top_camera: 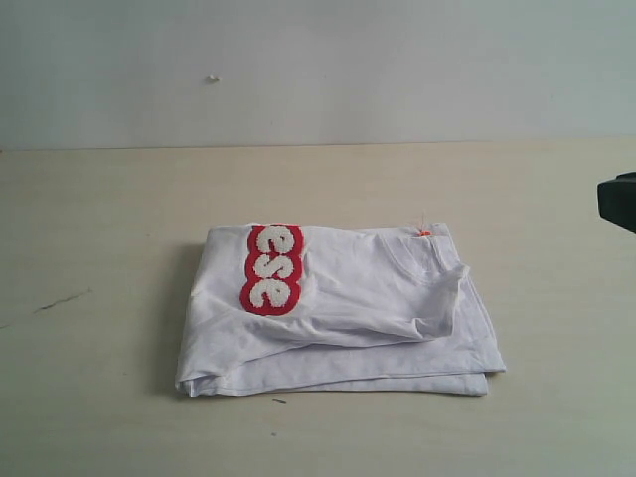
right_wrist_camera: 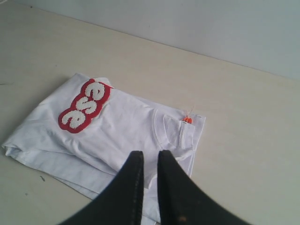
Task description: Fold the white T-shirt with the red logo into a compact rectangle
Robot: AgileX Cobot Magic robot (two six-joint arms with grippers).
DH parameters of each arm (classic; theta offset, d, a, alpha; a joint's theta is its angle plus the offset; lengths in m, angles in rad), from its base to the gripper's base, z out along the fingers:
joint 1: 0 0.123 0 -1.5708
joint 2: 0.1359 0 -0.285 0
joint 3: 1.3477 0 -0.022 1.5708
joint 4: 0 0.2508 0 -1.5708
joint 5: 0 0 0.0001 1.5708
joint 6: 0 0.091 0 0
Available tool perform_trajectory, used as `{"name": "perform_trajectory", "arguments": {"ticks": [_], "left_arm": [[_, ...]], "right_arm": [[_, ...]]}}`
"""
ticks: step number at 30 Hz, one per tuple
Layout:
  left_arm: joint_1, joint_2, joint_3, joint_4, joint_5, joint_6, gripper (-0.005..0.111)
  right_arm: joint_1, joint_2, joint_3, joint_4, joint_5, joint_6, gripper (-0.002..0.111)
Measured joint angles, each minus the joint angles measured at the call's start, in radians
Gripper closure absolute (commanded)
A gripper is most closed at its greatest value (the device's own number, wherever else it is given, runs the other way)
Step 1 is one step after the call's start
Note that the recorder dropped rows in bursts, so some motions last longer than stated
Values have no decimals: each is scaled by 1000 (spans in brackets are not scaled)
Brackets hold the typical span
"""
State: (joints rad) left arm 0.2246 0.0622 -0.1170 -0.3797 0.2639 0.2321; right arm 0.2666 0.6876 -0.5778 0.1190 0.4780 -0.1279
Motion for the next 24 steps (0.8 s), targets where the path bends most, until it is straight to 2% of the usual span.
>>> {"name": "perform_trajectory", "arguments": {"ticks": [3, 9, 24], "left_arm": [[5, -16, 15, 45, 35, -16, 107], [5, -54, 109, 40, 58, -39, 107], [5, -55, 114, 95, 95, -48, 107]], "right_arm": [[0, 0, 0, 0, 0, 0, 95], [0, 0, 0, 2, 0, 0, 95], [0, 0, 0, 2, 0, 0, 95]]}}
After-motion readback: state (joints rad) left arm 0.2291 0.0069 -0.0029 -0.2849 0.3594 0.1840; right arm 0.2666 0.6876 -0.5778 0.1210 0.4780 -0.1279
